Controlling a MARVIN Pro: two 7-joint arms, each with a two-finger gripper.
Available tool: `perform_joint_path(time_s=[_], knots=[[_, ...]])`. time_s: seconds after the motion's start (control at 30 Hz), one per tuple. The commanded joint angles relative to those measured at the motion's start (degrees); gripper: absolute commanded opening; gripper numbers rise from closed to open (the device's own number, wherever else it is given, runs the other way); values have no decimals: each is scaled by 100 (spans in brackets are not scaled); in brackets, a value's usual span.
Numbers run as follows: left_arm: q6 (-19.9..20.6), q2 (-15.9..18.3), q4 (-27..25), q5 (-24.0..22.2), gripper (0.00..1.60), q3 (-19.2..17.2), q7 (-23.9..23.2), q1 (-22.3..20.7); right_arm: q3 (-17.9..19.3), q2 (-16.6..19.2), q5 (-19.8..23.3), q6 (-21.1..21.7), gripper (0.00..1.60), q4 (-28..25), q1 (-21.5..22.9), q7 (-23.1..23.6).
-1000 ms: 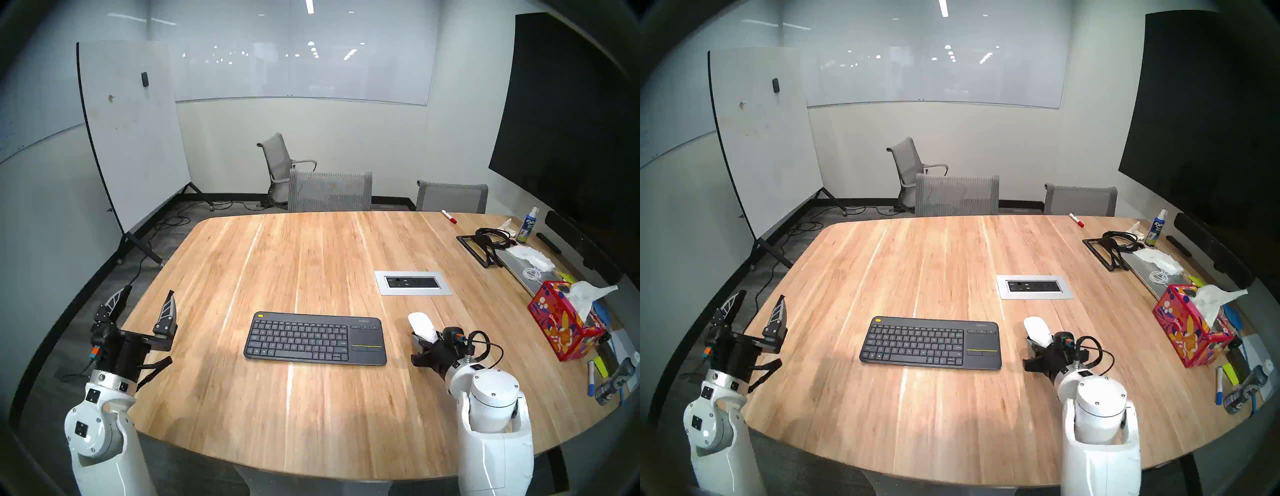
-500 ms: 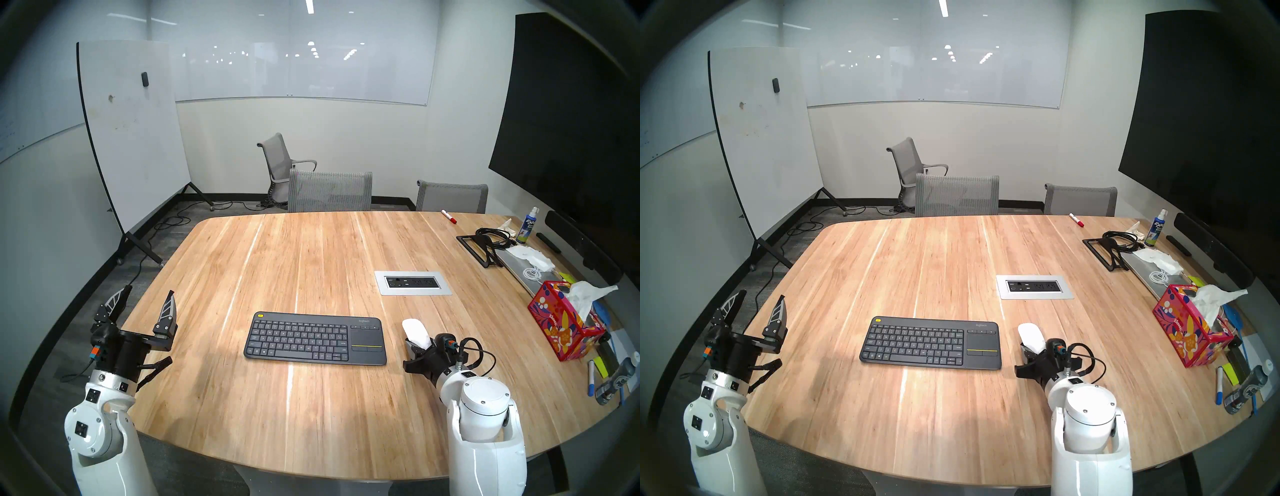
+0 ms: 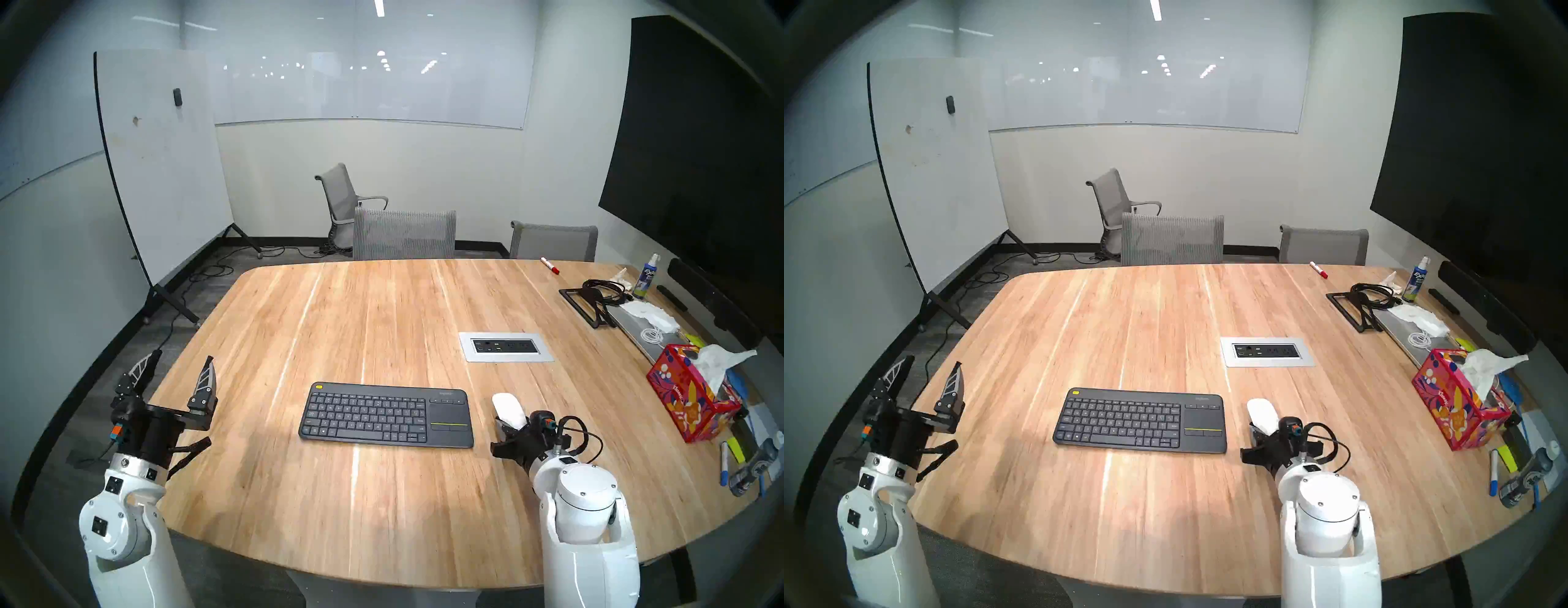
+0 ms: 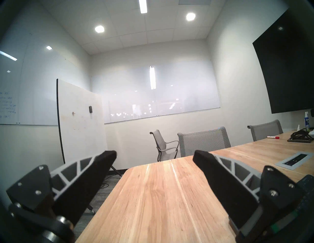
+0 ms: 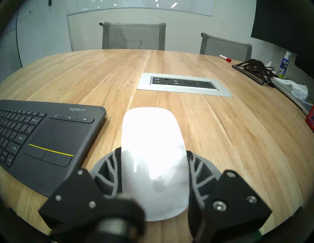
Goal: Put the mouse beside the keyboard
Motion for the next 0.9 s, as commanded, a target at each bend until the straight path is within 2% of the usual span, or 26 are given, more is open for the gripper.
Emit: perform_joint_path(time_s=[0.0,0.87], knots=[[-14,16,-117,-16,160,16,10,5,-20,24,85,61,0,-87,89,-97],[-13,13,-117,-15,160,14,5,3,-93,73,203,336,0,35,192,-375]])
